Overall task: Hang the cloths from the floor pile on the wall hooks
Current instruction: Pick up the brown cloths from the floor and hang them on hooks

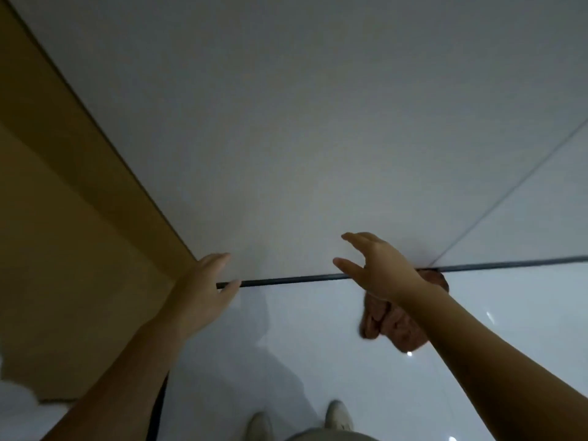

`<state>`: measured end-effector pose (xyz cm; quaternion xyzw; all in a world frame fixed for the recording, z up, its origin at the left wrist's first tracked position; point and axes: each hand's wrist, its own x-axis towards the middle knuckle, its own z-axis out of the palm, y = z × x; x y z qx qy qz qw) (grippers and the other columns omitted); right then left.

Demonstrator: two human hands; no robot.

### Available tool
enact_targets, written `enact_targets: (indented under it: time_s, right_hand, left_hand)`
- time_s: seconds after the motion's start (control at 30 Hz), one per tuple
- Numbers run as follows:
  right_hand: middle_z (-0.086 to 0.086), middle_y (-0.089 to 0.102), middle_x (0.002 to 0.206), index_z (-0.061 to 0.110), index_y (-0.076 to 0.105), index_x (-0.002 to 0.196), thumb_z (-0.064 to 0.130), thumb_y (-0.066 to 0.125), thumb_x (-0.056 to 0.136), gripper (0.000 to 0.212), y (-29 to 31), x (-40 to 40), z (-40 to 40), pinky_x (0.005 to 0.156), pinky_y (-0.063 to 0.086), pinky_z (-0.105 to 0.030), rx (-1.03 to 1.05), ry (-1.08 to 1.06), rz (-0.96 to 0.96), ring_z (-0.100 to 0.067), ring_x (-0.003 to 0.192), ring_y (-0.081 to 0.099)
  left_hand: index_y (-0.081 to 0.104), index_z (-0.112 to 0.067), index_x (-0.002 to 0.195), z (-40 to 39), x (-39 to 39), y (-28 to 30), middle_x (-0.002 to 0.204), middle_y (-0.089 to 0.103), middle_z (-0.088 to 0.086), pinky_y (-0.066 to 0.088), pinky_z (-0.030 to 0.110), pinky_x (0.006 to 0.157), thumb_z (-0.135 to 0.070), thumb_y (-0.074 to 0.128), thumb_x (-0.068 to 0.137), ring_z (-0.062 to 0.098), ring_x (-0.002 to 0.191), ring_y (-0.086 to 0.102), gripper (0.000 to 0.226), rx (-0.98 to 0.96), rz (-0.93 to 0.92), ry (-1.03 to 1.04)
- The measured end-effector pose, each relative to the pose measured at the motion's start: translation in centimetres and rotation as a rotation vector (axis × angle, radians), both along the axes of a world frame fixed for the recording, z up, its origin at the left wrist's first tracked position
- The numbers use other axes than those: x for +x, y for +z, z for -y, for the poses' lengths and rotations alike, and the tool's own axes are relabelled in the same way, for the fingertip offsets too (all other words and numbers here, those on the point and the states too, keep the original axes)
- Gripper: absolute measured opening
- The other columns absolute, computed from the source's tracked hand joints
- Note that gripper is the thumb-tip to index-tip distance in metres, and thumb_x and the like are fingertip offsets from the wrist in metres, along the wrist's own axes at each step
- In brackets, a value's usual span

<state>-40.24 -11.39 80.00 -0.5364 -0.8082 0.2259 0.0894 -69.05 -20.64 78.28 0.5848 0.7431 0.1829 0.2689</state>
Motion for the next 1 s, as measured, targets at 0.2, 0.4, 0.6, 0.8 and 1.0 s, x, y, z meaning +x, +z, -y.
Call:
enact_targets:
  time_s: [0.2,0.4,0.6,0.8,1.0]
  right_hand:
    - [-0.004,0.06,0.119,0.013,0.054,0.125,0.045,0.059,0.087,0.05,-3.8,5.4,9.3,0.084,0.045,-0.028,-0.138,-0.378,0.059,-0.022,0.107,0.057]
    - [0.0,0.051,0.138,0.023,0.043,0.139,0.051,0.054,0.088,0.059,-6.3,8.4,18.6,0.1,0.04,-0.027,-0.266,-0.642,0.078,-0.018,0.122,0.051]
    - [0.001,0.049,0.139,0.024,0.042,0.139,0.053,0.052,0.088,0.06,-8.1,11.8,23.5,0.101,0.04,-0.028,-0.368,-0.833,0.057,-0.016,0.123,0.05]
    - [0.001,0.05,0.138,0.024,0.041,0.14,0.053,0.051,0.089,0.06,-9.2,17.7,24.6,0.099,0.04,-0.026,-0.43,-0.882,0.05,-0.015,0.121,0.051]
    - [-0.001,0.049,0.139,0.023,0.04,0.141,0.052,0.05,0.089,0.06,-9.2,25.3,20.8,0.101,0.041,-0.028,-0.448,-0.83,0.045,-0.017,0.122,0.051]
  left_hand:
    - [0.04,-0.015,0.141,-2.2,4.1,-4.9,0.144,0.042,0.002,0.036,0.033,0.108,-0.031,0.055,0.092,0.018,0.128,0.044,0.053,-0.099,0.039,-0.342]
    - [0.044,-0.02,0.138,-2.4,8.8,-7.2,0.143,0.044,0.0,0.037,0.035,0.107,-0.034,0.054,0.092,0.019,0.127,0.044,0.049,-0.152,0.024,-0.604]
    - [0.047,-0.018,0.136,-2.2,13.9,-8.0,0.142,0.046,-0.002,0.035,0.028,0.106,-0.033,0.054,0.093,0.016,0.127,0.046,0.046,-0.151,0.005,-0.72]
    - [0.046,-0.022,0.136,-2.1,19.9,-9.2,0.141,0.046,-0.006,0.038,0.033,0.107,-0.036,0.053,0.092,0.013,0.128,0.044,0.046,-0.22,0.022,-0.749]
    - [0.046,-0.025,0.135,-3.2,26.0,-9.9,0.14,0.046,-0.009,0.04,0.027,0.103,-0.036,0.051,0.093,0.011,0.127,0.045,0.044,-0.254,-0.004,-0.688]
